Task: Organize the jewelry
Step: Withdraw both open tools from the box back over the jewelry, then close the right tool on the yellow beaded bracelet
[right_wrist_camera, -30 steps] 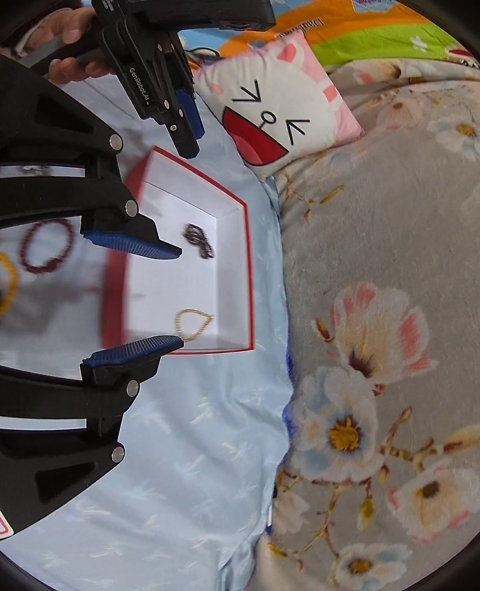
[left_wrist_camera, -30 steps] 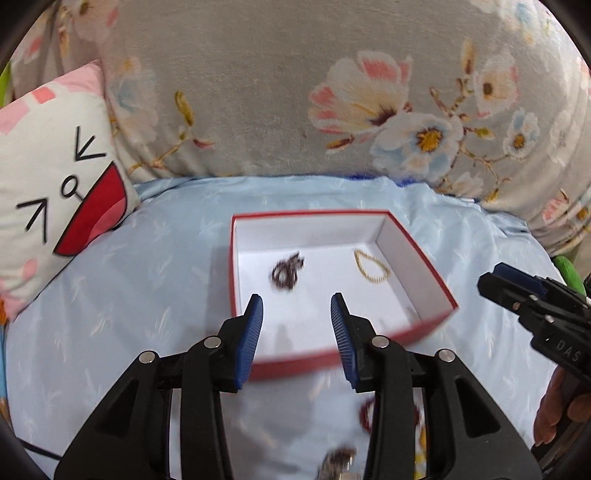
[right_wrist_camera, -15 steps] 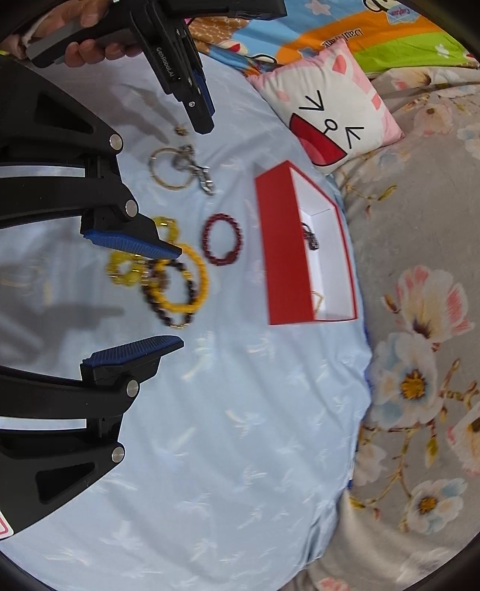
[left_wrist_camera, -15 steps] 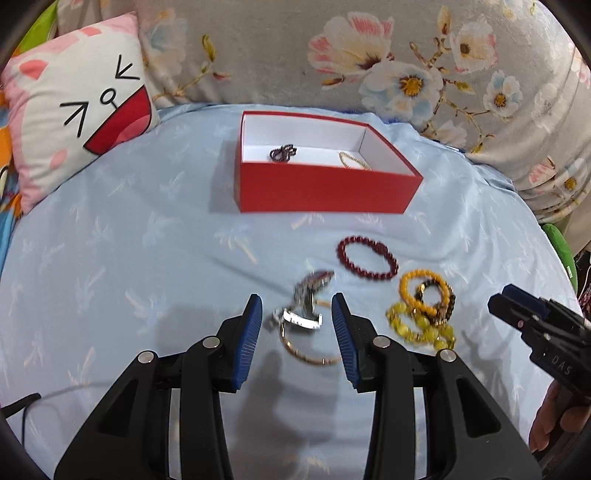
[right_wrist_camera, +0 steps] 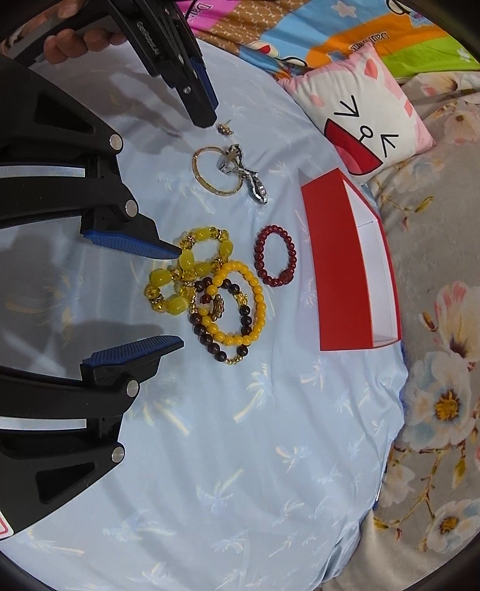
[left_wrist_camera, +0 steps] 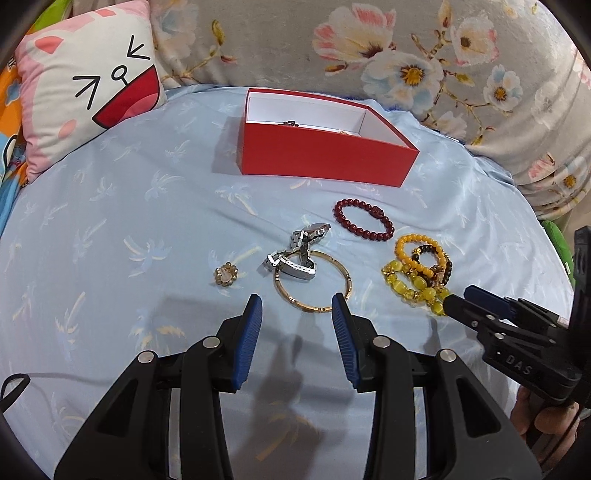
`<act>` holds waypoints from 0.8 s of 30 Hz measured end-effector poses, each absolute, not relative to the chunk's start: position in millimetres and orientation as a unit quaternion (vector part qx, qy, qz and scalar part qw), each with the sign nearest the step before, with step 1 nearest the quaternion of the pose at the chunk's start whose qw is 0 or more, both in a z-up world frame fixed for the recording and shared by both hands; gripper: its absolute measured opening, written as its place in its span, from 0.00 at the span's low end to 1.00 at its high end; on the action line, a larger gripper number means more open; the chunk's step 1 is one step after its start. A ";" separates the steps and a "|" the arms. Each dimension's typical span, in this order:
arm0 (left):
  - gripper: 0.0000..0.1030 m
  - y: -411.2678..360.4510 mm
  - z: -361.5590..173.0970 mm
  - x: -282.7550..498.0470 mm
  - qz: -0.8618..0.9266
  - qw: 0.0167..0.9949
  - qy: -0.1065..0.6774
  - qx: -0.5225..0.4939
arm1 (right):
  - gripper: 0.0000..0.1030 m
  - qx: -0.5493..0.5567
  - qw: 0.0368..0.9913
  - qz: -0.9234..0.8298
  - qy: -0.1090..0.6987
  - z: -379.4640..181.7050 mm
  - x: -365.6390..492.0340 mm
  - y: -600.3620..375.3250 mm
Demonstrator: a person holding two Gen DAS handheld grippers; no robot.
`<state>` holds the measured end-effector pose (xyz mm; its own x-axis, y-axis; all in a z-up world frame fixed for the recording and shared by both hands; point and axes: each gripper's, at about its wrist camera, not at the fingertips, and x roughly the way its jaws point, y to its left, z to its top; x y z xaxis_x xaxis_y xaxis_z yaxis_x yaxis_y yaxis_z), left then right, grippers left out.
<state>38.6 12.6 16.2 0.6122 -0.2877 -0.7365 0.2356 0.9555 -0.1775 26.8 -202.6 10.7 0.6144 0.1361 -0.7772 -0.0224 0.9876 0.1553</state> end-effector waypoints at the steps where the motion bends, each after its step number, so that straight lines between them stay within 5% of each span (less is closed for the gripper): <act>1: 0.36 13.3 16.3 38.7 -0.145 0.898 0.415 -0.032 | 0.41 0.063 0.895 0.043 0.439 8.6 29.2 -201.3; 7: 0.36 17.9 14.6 39.2 -0.140 0.898 0.416 -0.038 | 0.39 0.056 0.893 0.051 0.443 2.4 36.8 -194.1; 10: 0.36 17.3 13.6 40.8 -0.140 0.897 0.418 -0.038 | 0.24 0.047 0.894 0.054 0.442 2.3 35.7 -189.6; 16: 0.36 16.0 10.1 42.4 -0.140 0.895 0.421 -0.037 | 0.12 0.060 0.895 0.066 0.437 6.1 27.8 -189.4; 24: 0.36 12.3 11.1 44.5 -0.144 0.896 0.419 -0.037 | 0.11 0.075 0.897 0.077 0.429 16.2 20.9 -192.9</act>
